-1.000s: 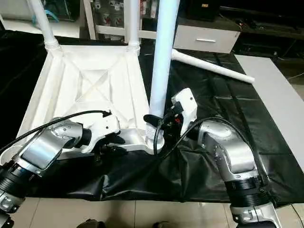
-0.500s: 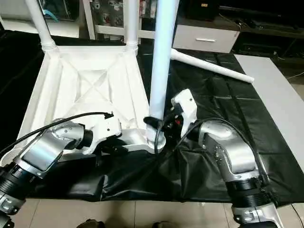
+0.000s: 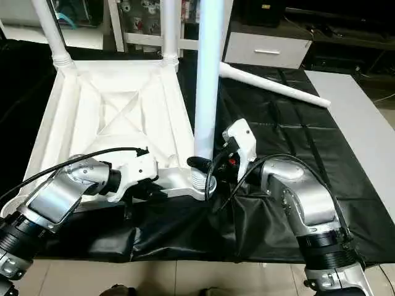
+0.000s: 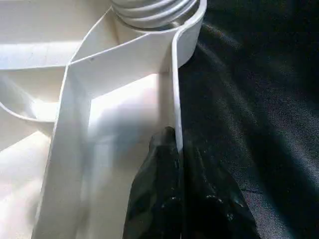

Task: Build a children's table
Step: Insert table leg to table base

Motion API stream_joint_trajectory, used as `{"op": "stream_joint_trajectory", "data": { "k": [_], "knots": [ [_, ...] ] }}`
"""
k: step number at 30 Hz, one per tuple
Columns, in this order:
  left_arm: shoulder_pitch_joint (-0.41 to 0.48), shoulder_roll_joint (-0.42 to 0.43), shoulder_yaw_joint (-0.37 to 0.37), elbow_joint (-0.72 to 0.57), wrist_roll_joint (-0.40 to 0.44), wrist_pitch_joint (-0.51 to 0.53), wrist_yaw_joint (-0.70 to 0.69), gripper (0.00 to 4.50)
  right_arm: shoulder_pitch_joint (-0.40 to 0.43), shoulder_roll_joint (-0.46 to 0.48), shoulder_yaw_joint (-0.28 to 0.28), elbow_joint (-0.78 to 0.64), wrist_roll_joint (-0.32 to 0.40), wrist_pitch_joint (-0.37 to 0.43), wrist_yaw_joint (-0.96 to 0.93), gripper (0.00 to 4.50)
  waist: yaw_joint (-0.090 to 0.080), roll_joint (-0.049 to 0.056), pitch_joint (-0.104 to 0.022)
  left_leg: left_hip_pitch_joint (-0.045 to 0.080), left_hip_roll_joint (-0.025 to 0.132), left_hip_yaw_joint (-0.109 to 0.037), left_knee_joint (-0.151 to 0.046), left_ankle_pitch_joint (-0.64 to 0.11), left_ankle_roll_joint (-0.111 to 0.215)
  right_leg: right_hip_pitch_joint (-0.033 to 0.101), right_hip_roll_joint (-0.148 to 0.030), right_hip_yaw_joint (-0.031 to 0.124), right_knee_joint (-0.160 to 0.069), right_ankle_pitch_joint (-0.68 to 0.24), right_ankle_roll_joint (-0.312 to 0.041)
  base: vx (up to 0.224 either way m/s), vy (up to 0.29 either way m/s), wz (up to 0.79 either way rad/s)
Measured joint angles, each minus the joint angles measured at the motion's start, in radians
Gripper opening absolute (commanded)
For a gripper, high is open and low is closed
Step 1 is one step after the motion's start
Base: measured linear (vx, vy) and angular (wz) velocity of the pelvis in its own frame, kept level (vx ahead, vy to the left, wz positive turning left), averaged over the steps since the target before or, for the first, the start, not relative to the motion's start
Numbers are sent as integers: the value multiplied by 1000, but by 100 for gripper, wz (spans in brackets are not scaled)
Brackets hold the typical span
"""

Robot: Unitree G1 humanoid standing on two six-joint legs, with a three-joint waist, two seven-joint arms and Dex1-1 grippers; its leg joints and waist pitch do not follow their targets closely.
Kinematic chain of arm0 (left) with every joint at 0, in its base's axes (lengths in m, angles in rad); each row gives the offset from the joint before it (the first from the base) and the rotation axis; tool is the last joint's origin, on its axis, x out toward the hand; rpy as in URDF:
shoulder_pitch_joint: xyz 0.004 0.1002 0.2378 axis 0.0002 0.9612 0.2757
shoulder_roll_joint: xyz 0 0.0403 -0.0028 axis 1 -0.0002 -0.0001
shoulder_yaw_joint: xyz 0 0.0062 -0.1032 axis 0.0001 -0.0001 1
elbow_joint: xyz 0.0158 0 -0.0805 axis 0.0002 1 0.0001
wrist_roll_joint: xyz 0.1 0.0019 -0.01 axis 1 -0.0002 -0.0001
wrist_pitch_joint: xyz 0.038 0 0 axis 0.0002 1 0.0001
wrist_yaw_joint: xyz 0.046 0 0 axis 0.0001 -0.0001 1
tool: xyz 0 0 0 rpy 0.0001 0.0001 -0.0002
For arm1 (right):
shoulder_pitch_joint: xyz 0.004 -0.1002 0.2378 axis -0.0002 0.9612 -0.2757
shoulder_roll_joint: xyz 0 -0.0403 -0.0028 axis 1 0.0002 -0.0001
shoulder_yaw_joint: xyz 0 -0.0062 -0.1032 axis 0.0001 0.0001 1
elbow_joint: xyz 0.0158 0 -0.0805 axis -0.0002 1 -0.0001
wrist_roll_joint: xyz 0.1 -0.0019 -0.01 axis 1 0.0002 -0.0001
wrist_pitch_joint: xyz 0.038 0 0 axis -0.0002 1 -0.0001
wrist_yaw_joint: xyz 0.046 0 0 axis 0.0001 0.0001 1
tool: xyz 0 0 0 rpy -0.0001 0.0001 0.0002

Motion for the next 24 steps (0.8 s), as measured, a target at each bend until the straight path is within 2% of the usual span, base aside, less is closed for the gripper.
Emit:
{"op": "stream_joint_trajectory", "data": {
  "k": [12,17,24],
  "knots": [
    [-5,-5,3,24,0,-16,-7,0,2,6,8,60,-12,-45,-5,186,0,1,-1,3,0,0,-1,0,0,2,0,1,0,0,0,0,0,0],
    [-5,-5,7,34,1,-23,-7,0,6,54,-33,104,13,-46,-31,186,-3,2,-1,5,0,0,-1,0,0,3,0,1,0,0,0,0,0,0],
    [-6,-11,10,37,1,-23,-2,0,51,95,-98,117,68,-44,-61,186,-4,4,1,4,-1,0,-2,0,0,3,0,1,0,0,1,0,0,0]
  ]
}}
